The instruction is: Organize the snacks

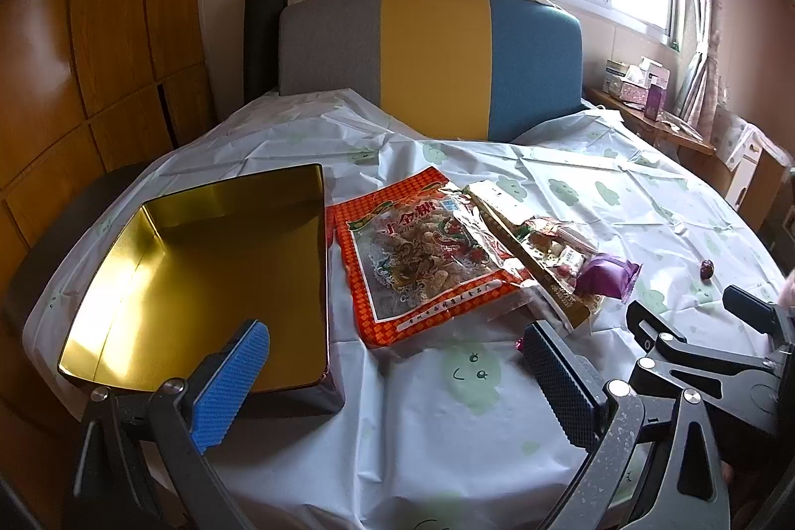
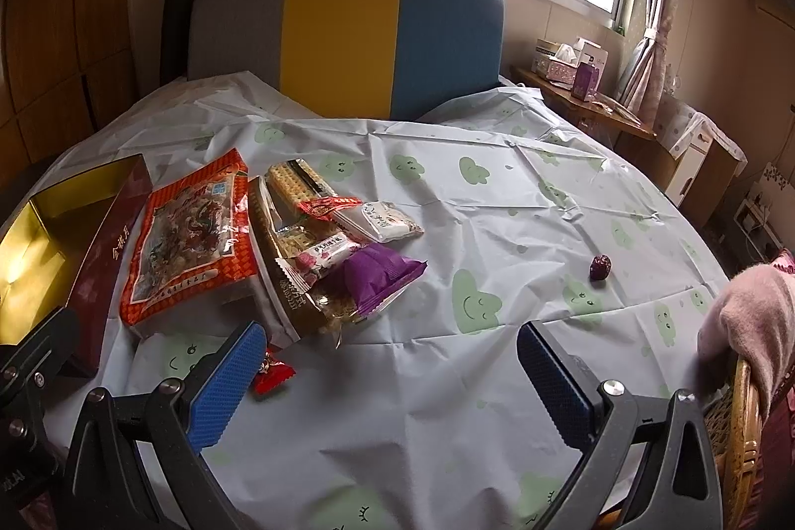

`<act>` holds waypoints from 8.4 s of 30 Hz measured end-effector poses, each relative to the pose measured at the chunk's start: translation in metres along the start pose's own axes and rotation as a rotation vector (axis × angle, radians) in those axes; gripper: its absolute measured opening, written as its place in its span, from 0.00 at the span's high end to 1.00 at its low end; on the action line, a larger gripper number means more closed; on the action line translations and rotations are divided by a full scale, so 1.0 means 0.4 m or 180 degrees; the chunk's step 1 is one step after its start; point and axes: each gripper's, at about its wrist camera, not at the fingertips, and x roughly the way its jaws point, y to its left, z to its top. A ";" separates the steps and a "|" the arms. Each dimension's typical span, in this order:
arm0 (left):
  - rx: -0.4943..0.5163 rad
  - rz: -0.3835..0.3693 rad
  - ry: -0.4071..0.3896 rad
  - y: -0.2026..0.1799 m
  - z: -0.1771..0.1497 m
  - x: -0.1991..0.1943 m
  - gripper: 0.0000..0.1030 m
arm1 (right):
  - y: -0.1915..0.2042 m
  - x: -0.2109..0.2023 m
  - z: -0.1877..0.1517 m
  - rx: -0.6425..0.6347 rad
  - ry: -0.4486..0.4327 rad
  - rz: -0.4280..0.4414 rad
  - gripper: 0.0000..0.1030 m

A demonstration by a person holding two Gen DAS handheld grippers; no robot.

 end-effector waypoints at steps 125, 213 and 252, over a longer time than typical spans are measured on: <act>-0.0886 -0.0078 0.0421 0.420 0.246 0.185 0.85 | -0.014 0.251 0.171 -0.0803 0.0795 0.1752 0.60; 0.0217 -0.1235 0.0634 -0.070 -0.110 0.174 0.71 | 0.031 0.174 0.163 -0.0993 0.0916 0.1833 0.63; 0.0098 -0.1341 0.0628 -0.035 -0.132 0.171 0.71 | 0.146 0.177 0.245 -0.0980 0.1055 0.2374 0.52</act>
